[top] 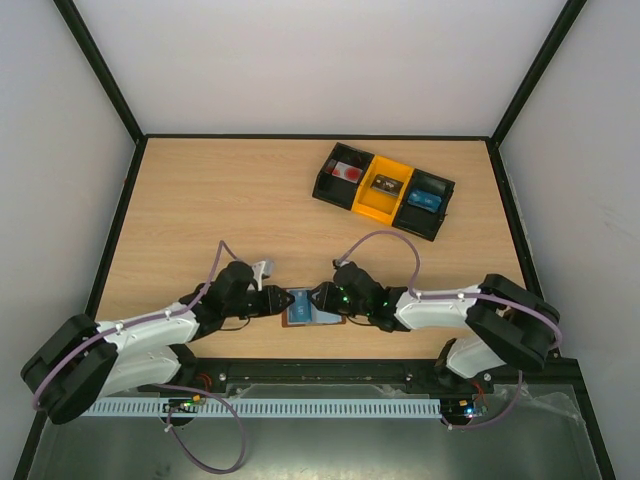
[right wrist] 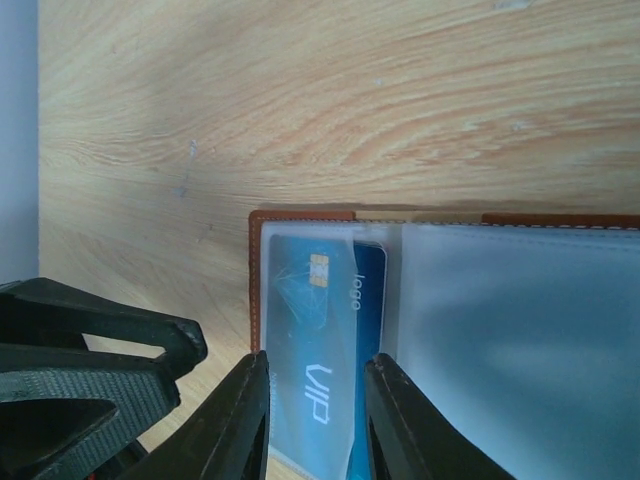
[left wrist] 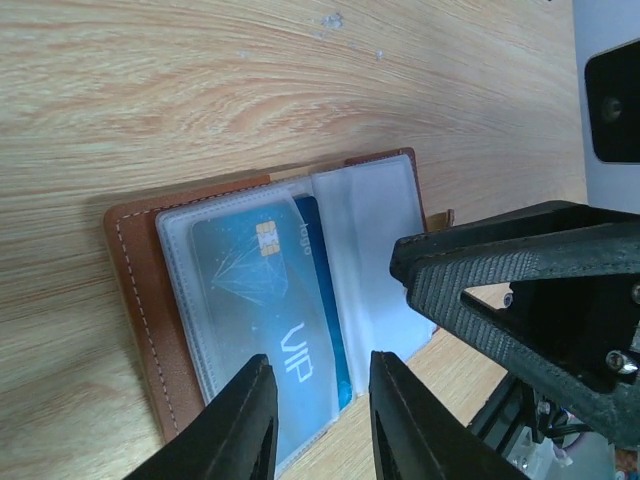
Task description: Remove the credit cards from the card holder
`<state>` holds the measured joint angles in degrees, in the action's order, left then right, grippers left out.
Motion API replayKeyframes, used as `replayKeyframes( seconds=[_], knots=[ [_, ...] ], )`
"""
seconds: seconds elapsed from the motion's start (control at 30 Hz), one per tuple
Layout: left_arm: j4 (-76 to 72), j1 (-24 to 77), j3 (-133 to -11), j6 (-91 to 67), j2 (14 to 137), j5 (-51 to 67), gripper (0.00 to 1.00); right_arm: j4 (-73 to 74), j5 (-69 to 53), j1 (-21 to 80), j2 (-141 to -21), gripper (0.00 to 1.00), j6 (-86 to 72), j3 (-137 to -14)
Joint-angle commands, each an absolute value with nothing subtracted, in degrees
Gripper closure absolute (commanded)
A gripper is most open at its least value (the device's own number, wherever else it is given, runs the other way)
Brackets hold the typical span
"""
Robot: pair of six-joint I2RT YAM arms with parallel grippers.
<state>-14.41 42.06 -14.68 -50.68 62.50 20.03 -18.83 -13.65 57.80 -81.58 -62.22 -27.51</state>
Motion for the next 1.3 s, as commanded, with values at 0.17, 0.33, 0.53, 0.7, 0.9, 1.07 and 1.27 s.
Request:
replayKeyframes(
  seconds=[0.17,0.33,0.53,0.7,0.9,1.07,1.27],
  knots=[
    [-18.8,41.8,-13.1,-50.5,66.8,21.2,0.76,-23.1,-13.5,58.8,-86.5,0.75,-63.3,-28.3],
    [-19.7,41.8,-12.9,-50.2,68.5,21.2,0.76,-21.8,-11.4,58.8,-88.0,0.75,-63.3,-26.9],
    [-20.1,41.8,-12.8,-49.8,69.7,21.0,0.77,-24.8,-12.5,58.9,-89.6,0.75,-64.6,-25.0],
    [-19.8,41.8,-12.9,-49.7,69.6,20.8,0.79,-25.3,-12.2,58.9,-89.5,0.75,-64.9,-24.8],
    [-19.6,41.9,-12.7,-49.5,69.8,20.2,0.84,-28.2,-14.2,59.1,-89.1,0.75,-65.6,-24.9],
    [-19.3,41.9,-12.8,-49.4,70.1,20.2,0.86,-30.3,-15.5,59.1,-89.5,0.75,-66.3,-24.7],
    [-18.6,41.9,-12.9,-48.9,70.2,19.5,0.91,-32.0,-15.6,59.1,-90.6,0.75,-67.0,-24.1]
  ],
)
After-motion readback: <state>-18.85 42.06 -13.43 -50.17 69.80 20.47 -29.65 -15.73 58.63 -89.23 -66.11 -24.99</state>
